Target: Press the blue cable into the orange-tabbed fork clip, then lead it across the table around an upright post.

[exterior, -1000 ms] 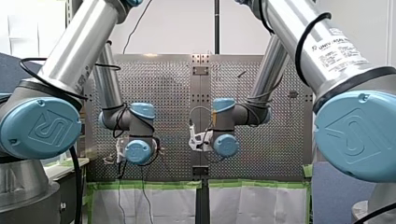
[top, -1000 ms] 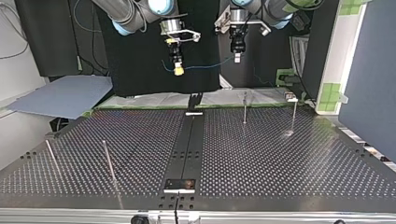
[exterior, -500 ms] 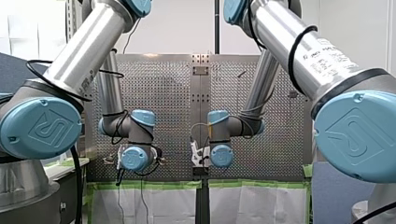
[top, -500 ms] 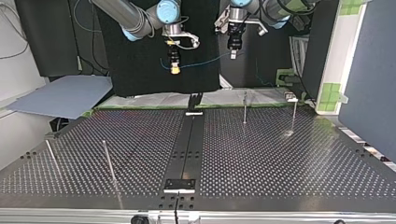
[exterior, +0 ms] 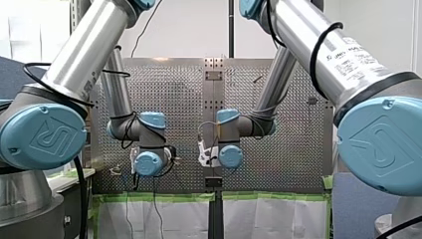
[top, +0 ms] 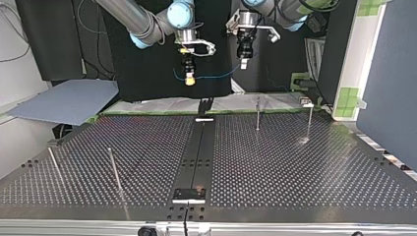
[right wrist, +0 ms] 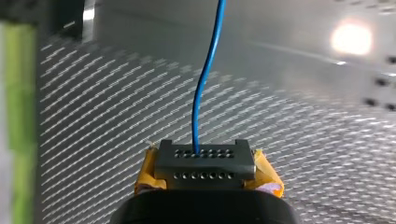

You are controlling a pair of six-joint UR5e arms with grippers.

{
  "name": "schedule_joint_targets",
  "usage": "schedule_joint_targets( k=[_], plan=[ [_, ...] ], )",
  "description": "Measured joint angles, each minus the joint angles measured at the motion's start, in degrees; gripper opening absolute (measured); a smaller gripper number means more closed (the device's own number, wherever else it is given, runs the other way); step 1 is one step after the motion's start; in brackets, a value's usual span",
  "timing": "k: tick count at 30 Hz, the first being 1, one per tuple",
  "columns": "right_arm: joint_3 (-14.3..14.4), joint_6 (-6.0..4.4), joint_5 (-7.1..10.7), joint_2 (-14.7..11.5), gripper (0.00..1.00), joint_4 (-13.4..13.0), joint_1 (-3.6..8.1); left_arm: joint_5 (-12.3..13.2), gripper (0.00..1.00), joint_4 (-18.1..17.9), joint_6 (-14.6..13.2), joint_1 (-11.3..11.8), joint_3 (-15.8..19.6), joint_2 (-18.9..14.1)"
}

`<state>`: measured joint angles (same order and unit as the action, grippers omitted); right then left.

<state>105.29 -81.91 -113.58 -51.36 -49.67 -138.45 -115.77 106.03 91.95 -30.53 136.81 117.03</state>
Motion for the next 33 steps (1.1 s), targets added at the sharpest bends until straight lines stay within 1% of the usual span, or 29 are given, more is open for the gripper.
schedule_joint_targets(
  k=[2,4,7,8,11,12,14,17,20,25,29,33],
  plan=[
    [-0.45,-0.92,0.94,-0.79,0.00,-0.63,0.04,0.19,0.00,-0.76,1.03,0.15,0.00,-0.77],
    [-0.67,-1.79,1.84,-0.74,0.00,-1.40,0.12,0.12,0.00,-1.24,2.18,0.37,-0.01,-0.60],
    [-1.08,-3.54,3.59,0.42,0.00,-3.08,0.24,-0.53,0.00,-1.66,3.83,0.80,-0.01,0.26],
    [-1.27,-4.28,4.33,1.08,0.00,-3.79,0.30,-0.70,0.00,-1.71,4.31,0.94,-0.02,0.44],
    [-2.12,-5.48,6.18,2.83,0.00,-4.89,0.42,-1.04,0.00,-1.72,5.91,1.46,0.01,0.76],
    [-2.48,-5.67,6.76,3.40,0.00,-5.03,0.44,-1.14,0.00,-1.72,6.36,1.63,0.04,0.84],
    [-3.42,-5.94,8.10,4.75,0.00,-5.20,0.48,-1.42,0.00,-1.75,7.37,2.13,0.11,1.35],
    [-4.46,-6.11,9.47,6.58,0.00,-5.23,0.49,-1.48,0.00,-2.20,8.29,2.86,-0.04,2.64],
    [-5.76,-6.16,10.22,8.22,0.00,-4.97,0.54,-1.40,0.00,-3.44,9.00,3.60,-0.65,4.27],
    [-8.48,-6.17,10.60,11.08,0.00,-2.93,0.72,-0.88,0.00,-5.34,9.78,4.94,-2.49,7.03],
    [-10.70,-6.20,10.65,13.31,0.00,-0.84,1.18,-0.17,0.00,-5.54,9.98,6.68,-3.30,9.17],
    [-12.83,-6.10,10.73,15.43,0.00,0.39,1.81,1.25,0.00,-5.49,9.98,8.44,-3.48,11.00]
  ],
)
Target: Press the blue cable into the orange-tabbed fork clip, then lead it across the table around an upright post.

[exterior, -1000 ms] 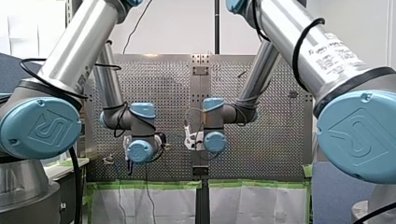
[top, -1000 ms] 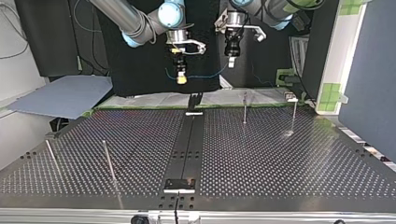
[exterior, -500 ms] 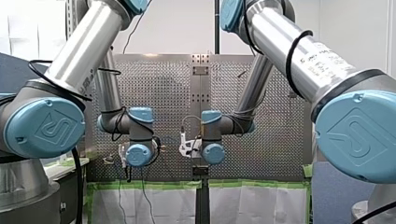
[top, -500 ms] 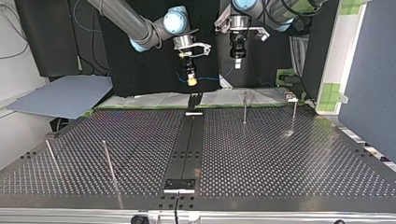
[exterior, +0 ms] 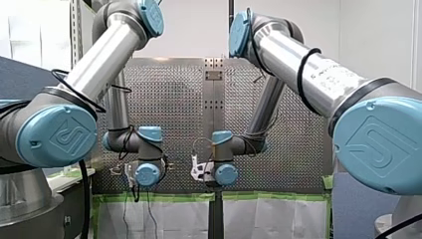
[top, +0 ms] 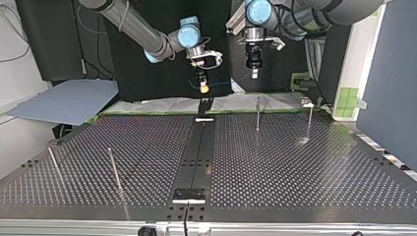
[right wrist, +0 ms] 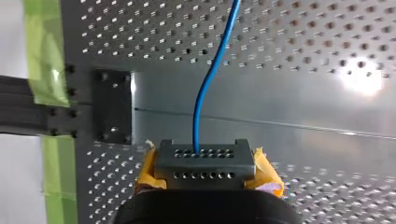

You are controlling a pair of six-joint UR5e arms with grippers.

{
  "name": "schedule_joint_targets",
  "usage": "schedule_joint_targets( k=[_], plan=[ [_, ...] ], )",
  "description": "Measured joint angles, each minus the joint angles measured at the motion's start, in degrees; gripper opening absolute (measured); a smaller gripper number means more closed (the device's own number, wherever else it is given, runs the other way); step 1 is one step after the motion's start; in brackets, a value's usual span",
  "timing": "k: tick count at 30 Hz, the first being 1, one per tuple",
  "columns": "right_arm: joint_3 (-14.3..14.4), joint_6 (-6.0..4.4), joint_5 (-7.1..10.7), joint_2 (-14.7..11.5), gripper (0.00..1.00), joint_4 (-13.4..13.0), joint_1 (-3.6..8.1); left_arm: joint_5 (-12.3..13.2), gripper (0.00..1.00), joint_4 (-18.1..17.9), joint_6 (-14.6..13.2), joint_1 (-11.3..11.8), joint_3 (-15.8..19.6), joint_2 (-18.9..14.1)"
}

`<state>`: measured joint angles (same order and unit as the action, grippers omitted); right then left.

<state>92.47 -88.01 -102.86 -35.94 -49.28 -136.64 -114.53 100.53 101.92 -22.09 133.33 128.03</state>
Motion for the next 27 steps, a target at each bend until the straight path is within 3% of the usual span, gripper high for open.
schedule_joint_targets(
  k=[6,10,17,27],
  plan=[
    [-3.25,0.20,0.47,3.26,0.00,1.47,0.82,3.02,0.00,0.30,-0.96,3.07,-0.08,2.92],
    [-5.04,0.38,1.75,4.60,0.00,2.36,0.97,5.37,0.00,0.48,-0.94,5.44,-0.74,3.76],
    [-7.78,0.98,4.53,5.03,0.00,3.51,0.99,8.75,0.00,3.05,-0.67,9.13,-3.76,3.89],
    [-10.87,1.22,5.19,5.12,0.00,5.71,1.27,10.48,0.00,8.12,-1.11,14.42,-8.84,3.86]
  ],
)
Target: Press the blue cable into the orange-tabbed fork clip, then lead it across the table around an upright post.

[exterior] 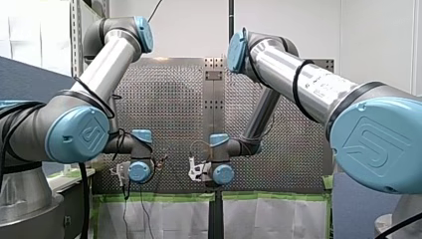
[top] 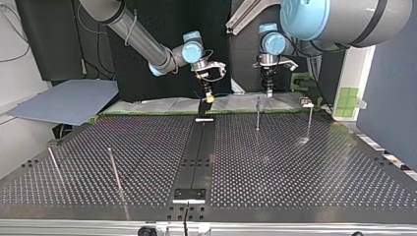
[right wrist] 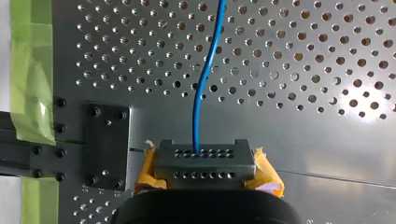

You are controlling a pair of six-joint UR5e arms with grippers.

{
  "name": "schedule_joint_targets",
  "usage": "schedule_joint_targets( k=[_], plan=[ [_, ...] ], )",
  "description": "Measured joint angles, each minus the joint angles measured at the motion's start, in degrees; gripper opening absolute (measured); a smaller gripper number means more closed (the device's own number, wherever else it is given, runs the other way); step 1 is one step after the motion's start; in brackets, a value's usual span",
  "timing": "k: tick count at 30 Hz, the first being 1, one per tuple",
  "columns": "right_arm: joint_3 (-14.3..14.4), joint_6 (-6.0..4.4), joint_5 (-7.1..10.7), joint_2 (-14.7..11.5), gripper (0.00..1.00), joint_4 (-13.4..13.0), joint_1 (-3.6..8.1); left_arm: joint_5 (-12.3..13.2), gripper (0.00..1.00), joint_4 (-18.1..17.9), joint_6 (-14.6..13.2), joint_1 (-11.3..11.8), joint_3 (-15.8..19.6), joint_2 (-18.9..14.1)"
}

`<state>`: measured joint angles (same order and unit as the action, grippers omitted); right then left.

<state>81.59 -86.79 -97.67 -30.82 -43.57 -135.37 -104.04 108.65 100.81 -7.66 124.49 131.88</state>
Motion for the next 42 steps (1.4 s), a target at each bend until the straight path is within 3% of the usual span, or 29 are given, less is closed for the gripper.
schedule_joint_targets(
  k=[13,25,42],
  plan=[
    [-0.49,0.48,0.10,0.00,0.00,0.87,1.40,4.81,0.00,2.12,-0.59,6.24,-1.13,0.01],
    [-0.51,1.07,0.09,0.00,0.00,1.72,2.24,8.93,0.00,6.44,-1.46,6.44,-2.80,0.06],
    [-0.51,1.27,0.10,0.02,0.00,1.94,3.47,9.28,0.00,10.89,-1.32,6.56,-5.88,0.07]
  ],
)
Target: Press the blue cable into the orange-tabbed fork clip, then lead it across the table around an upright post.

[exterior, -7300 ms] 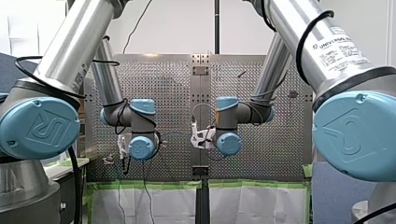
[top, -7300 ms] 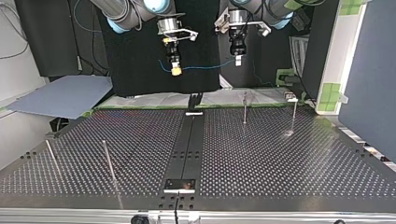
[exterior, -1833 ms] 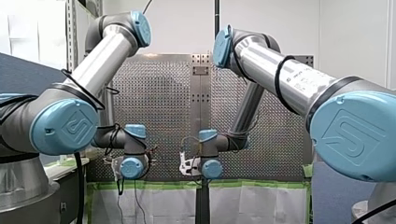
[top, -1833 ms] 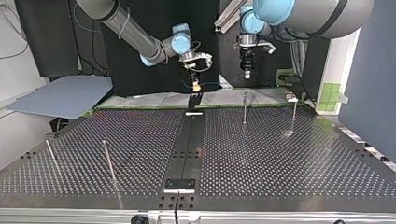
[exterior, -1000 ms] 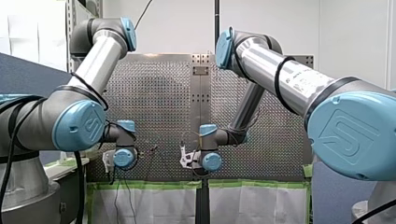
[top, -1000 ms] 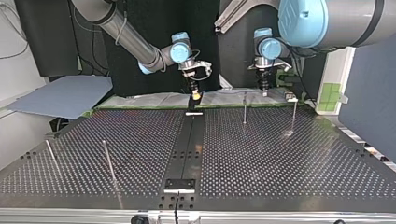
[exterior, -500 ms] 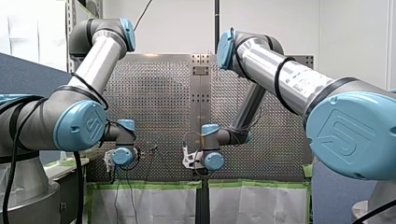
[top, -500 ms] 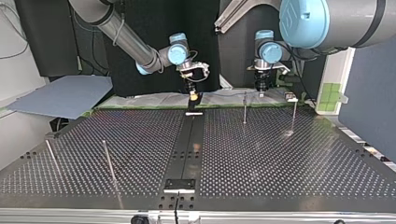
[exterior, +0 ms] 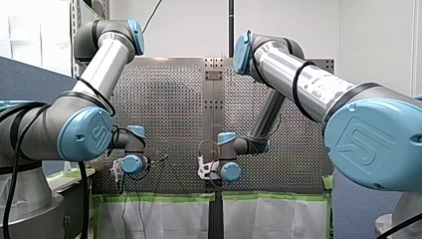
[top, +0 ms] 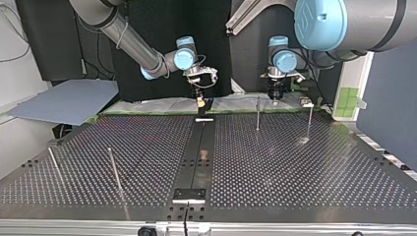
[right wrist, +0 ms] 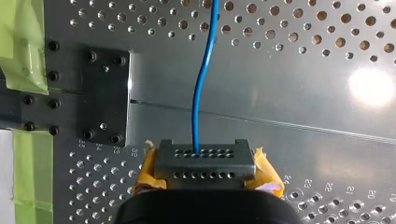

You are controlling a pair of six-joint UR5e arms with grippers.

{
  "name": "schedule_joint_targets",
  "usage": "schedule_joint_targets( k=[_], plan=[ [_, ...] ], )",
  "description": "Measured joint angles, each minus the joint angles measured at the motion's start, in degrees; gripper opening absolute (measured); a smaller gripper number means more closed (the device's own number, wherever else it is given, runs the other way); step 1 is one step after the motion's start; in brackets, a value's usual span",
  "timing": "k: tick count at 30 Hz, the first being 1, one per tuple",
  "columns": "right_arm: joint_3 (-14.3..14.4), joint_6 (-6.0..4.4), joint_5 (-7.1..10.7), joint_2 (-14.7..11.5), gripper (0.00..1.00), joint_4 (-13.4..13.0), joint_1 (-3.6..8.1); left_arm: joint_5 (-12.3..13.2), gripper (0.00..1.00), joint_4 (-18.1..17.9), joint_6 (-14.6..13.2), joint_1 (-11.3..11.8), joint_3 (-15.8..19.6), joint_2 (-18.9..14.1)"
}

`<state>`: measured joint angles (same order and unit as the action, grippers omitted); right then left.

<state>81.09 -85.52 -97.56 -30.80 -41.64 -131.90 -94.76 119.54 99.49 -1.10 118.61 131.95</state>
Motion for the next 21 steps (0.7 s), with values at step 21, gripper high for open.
schedule_joint_targets(
  k=[21],
  plan=[
    [-0.02,0.04,-0.09,0.00,0.00,-0.24,-0.07,-0.08,0.00,3.24,2.42,0.06,-2.12,1.14]
  ],
)
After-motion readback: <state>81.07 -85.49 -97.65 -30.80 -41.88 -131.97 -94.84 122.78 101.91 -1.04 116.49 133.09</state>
